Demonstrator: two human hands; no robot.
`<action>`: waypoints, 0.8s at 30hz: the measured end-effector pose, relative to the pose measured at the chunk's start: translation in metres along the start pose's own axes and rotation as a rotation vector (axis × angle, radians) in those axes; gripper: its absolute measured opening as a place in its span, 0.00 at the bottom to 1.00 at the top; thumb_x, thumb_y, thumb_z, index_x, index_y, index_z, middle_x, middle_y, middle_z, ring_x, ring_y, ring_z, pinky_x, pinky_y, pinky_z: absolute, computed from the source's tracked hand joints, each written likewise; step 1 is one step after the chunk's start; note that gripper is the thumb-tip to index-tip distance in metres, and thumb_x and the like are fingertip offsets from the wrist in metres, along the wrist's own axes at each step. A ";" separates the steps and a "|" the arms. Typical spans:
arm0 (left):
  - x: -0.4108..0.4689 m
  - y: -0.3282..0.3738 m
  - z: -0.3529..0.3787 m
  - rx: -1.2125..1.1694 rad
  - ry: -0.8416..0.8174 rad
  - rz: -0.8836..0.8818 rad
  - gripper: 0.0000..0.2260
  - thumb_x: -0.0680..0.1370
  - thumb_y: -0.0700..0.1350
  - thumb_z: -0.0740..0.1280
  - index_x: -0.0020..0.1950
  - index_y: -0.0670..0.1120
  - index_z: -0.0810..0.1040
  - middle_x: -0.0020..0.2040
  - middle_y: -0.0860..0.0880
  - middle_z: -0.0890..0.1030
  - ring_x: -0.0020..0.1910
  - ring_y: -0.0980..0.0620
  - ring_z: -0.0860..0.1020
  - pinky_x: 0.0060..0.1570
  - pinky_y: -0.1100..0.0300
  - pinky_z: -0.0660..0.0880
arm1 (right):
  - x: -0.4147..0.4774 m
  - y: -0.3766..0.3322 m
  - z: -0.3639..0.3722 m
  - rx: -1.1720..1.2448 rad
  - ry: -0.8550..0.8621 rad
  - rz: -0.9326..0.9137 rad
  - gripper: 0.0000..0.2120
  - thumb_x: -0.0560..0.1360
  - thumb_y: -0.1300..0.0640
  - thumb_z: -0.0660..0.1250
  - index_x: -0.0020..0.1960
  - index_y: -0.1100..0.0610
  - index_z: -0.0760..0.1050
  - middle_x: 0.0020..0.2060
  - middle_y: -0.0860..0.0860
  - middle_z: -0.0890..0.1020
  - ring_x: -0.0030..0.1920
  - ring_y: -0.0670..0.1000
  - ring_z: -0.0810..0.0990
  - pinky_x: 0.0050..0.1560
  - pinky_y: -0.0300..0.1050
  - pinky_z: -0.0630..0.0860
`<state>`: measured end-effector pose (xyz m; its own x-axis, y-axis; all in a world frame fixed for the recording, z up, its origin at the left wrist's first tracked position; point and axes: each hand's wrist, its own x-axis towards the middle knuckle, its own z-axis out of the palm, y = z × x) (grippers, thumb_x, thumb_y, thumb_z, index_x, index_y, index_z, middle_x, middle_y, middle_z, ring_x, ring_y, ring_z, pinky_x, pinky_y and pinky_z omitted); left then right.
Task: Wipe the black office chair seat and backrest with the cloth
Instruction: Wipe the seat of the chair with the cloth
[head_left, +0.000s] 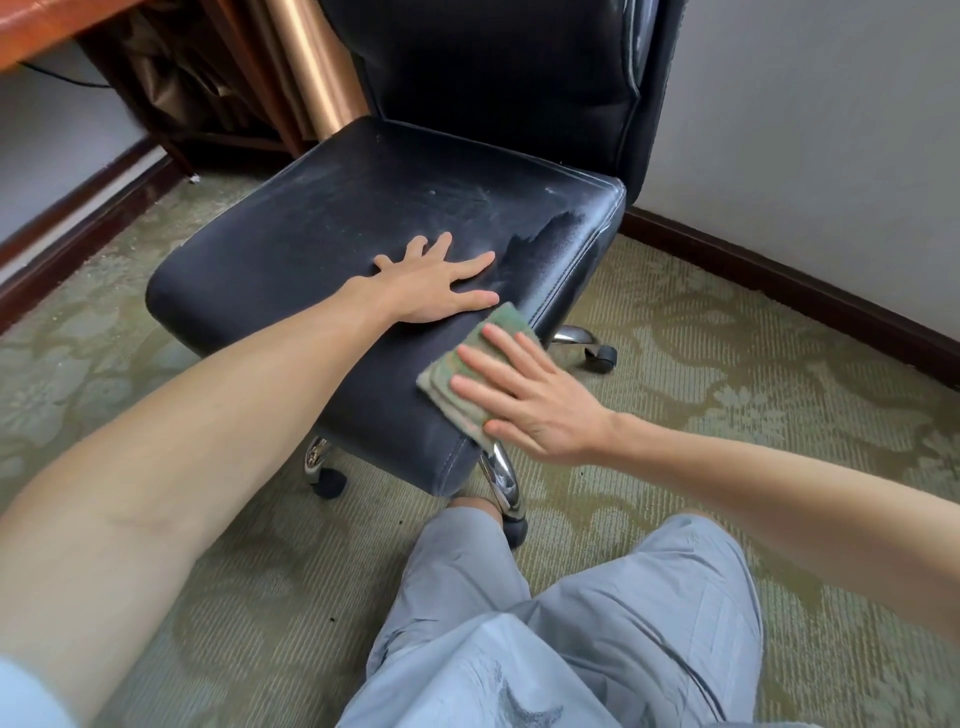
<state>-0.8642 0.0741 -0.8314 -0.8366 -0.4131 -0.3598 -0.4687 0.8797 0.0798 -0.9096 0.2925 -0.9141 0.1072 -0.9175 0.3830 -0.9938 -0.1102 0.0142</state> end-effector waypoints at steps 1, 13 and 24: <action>0.000 -0.001 0.001 -0.012 -0.001 0.001 0.36 0.59 0.84 0.45 0.66 0.81 0.44 0.81 0.53 0.43 0.78 0.40 0.38 0.68 0.28 0.46 | 0.003 -0.011 0.002 -0.004 0.011 -0.065 0.24 0.82 0.45 0.48 0.76 0.50 0.58 0.76 0.55 0.59 0.77 0.62 0.50 0.76 0.59 0.47; -0.007 -0.013 -0.001 0.032 0.011 0.067 0.30 0.72 0.76 0.52 0.72 0.76 0.46 0.81 0.51 0.42 0.78 0.46 0.38 0.70 0.31 0.45 | 0.021 -0.021 0.010 -0.134 0.084 -0.243 0.21 0.83 0.45 0.52 0.75 0.46 0.62 0.75 0.53 0.63 0.76 0.57 0.58 0.75 0.55 0.56; -0.016 -0.003 -0.010 0.058 -0.003 0.052 0.30 0.76 0.71 0.55 0.75 0.71 0.48 0.81 0.49 0.42 0.78 0.45 0.39 0.71 0.32 0.45 | 0.017 0.001 0.013 -0.085 0.117 -0.160 0.22 0.82 0.44 0.55 0.75 0.44 0.61 0.75 0.51 0.63 0.76 0.57 0.58 0.74 0.55 0.56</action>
<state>-0.8521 0.0756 -0.8168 -0.8587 -0.3654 -0.3592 -0.4068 0.9124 0.0444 -0.9082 0.2718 -0.9200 0.2646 -0.8397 0.4742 -0.9638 -0.2136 0.1596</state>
